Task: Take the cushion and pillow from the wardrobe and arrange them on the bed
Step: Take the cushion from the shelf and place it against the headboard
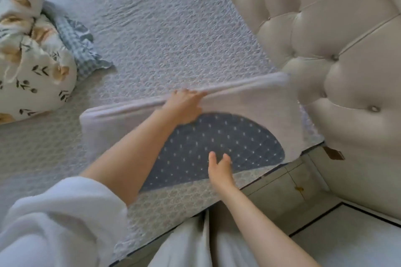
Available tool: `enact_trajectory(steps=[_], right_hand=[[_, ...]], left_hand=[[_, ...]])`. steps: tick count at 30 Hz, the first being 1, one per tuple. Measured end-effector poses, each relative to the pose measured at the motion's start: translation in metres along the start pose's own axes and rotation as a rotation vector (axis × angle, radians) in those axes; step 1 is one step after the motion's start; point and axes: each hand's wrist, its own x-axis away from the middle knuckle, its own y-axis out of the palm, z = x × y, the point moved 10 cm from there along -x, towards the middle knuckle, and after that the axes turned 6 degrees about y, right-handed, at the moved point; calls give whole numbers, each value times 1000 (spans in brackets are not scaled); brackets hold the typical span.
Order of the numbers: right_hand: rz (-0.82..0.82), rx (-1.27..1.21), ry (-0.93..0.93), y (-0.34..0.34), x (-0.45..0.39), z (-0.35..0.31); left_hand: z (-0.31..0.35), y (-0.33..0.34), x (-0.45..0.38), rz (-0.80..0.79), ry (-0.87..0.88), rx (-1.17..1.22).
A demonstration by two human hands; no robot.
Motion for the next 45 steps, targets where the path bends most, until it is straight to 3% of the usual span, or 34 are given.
enact_trajectory(steps=[3, 4, 8, 11, 14, 18, 20, 22, 26, 30, 36, 42, 45], right_hand=[[83, 274, -246, -12, -22, -41], [117, 336, -296, -19, -29, -54], [197, 556, -443, -48, -50, -100], [252, 748, -527, -54, -59, -139], [324, 926, -639, -46, -65, -190], [311, 1075, -691, -25, -79, -239], [275, 1138, -674, -17, -89, -252], [258, 1234, -706, -7, -96, -262], [236, 1405, -835, 12, -108, -283], [202, 1495, -821, 11, -126, -287], [235, 1450, -923, -3, -122, -283], [307, 1295, -985, -69, -126, -302], [303, 1246, -950, -79, -134, -312]], left_hand=[[-10, 99, 20, -279, -63, 41], [-13, 121, 29, -301, -68, 44], [-13, 143, 40, -106, -54, 44], [-15, 125, 41, 124, -133, 253], [-30, 116, 83, 450, -492, 438], [-44, 179, 165, 443, -1151, 638], [-38, 226, 191, 406, -1491, 1042], [-13, 262, 188, 410, -1678, 1573], [8, 272, 146, 541, -1597, 2131], [27, 270, 120, 660, -1641, 2322], [30, 271, 112, 740, -1657, 2321], [-30, 212, 51, 853, -1348, 2172], [-54, 197, 35, 842, -1348, 2103]])
